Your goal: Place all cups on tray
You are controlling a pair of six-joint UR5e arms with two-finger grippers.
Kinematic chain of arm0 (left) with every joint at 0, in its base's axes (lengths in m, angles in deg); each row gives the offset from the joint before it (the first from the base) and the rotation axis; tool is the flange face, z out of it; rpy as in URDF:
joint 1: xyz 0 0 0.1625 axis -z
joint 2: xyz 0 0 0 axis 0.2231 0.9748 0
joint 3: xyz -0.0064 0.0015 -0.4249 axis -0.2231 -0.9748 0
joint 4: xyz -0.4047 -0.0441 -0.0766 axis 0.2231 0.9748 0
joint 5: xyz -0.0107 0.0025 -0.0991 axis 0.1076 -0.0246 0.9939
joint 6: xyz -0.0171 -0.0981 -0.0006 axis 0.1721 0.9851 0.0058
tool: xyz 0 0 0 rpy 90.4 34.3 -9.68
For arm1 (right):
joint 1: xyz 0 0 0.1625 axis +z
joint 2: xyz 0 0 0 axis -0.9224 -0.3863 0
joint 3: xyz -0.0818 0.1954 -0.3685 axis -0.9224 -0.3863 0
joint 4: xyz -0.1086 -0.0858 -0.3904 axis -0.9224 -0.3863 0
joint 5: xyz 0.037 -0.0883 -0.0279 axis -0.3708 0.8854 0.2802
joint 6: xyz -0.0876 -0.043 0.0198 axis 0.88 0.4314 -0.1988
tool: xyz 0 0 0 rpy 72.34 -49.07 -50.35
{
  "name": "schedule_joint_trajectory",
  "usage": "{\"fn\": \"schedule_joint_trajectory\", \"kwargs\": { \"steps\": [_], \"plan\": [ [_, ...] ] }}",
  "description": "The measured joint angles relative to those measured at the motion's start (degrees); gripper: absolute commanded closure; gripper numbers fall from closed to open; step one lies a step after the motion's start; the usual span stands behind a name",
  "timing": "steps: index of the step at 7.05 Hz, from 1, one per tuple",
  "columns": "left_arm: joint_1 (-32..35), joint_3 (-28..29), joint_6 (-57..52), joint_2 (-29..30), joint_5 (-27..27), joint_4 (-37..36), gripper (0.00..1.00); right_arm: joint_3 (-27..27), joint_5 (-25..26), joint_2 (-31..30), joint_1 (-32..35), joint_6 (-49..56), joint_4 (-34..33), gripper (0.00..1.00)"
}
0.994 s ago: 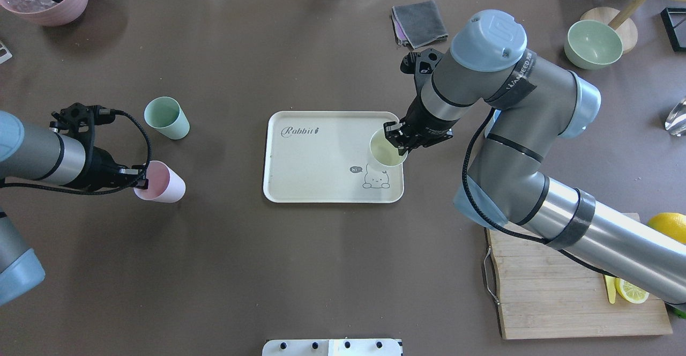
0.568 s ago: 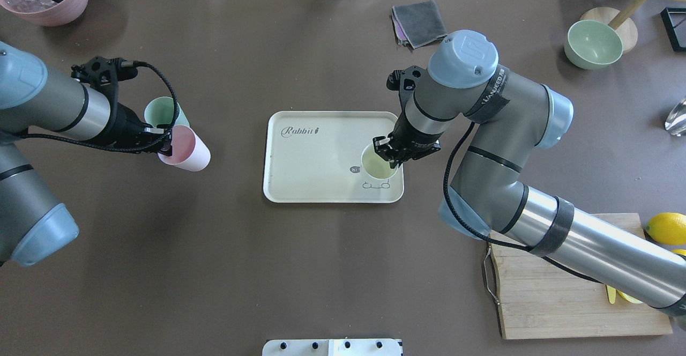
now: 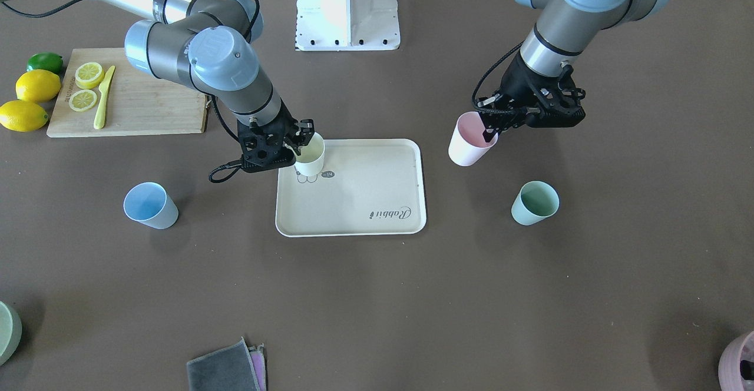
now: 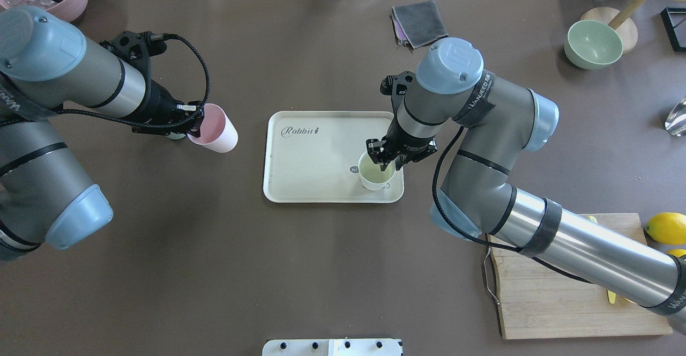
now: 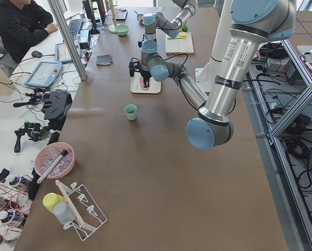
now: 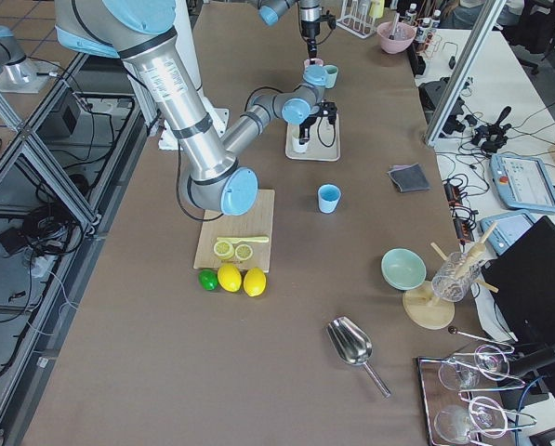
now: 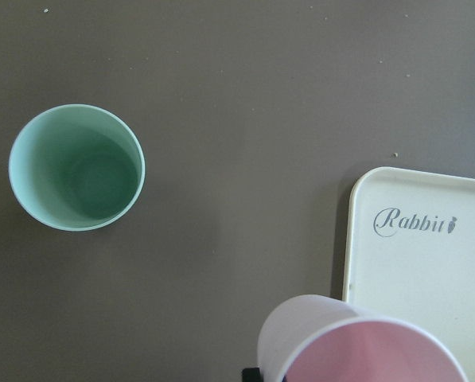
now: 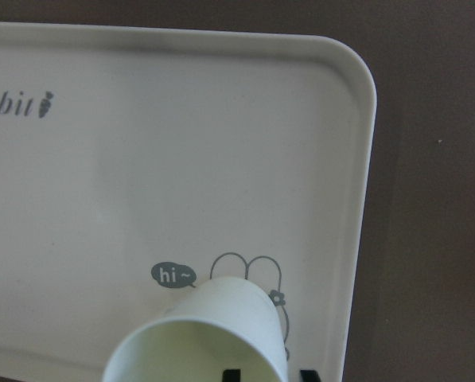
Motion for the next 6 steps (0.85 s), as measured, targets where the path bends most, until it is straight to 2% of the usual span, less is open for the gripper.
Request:
{"fn": "schedule_joint_trajectory", "kwargs": {
  "steps": [1,3,6],
  "plan": [
    [-2.0,1.2,1.9,1.8,-2.3,-0.2,1.00,0.6,-0.8,0.4,1.8,-0.3,-0.3,0.00],
    [-7.3,5.1,5.8,6.2,-7.4,-0.6,1.00,2.1,-6.6,0.0,8.3,0.1,-0.8,0.00],
    [-10.2,12.5,8.1,12.7,-10.0,-0.5,1.00,2.8,-9.7,-3.4,17.3,6.6,-4.5,0.00]
  ]
}}
